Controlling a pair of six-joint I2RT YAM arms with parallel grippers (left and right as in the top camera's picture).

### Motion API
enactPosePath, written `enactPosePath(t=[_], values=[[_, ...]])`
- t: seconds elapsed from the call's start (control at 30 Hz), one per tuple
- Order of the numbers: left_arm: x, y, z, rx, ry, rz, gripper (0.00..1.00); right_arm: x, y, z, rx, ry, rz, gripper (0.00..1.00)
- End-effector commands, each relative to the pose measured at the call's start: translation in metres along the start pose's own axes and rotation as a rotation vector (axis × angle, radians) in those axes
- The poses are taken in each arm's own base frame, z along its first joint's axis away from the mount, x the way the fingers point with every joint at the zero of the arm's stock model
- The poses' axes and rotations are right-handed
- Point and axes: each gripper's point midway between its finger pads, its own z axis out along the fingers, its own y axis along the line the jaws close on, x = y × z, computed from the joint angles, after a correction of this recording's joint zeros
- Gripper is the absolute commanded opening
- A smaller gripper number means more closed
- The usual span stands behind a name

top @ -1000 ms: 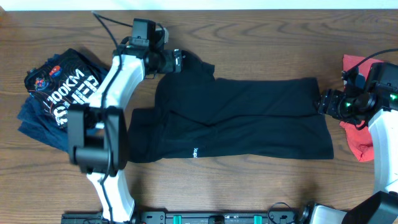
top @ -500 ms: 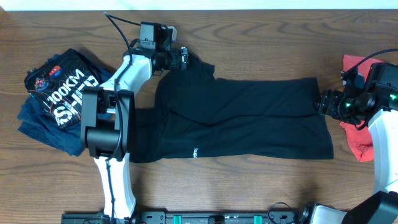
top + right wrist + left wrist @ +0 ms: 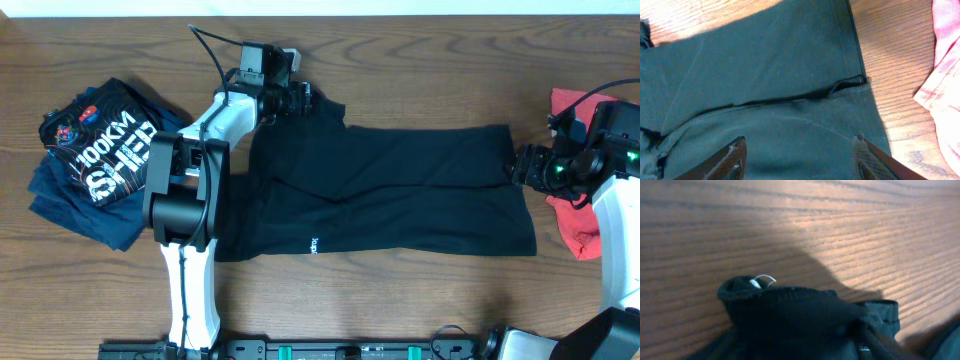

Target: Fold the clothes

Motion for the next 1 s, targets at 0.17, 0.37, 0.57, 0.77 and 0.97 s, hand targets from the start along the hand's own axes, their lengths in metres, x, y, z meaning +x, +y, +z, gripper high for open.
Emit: enactPosePath(t=[0.17,0.37,0.57,0.77,0.97], values=[[-0.013,-0.003,-0.009,0.017,-0.026,-0.007,0.06,-0.019,-0.008,0.000,0.027,-0.069,-0.025,0.62],[-0.018,-0.016,-0.031,0.018,-0.017,-0.051,0.06,-0.038,-0.010,0.031,0.046,-0.085,-0.066,0.71],[0.002,-0.022,-0.037,0.008,0.067,-0.080,0.06,-0.071,-0.011,0.090,0.042,-0.147,-0.126,0.80],[0.024,-0.020,-0.039,-0.008,0.152,-0.118,0.06,-0.089,-0.014,0.144,0.026,-0.199,-0.161,0.82],[0.030,-0.019,-0.041,-0.014,0.178,-0.129,0.06,-0.097,-0.017,0.170,0.023,-0.235,-0.177,0.81]])
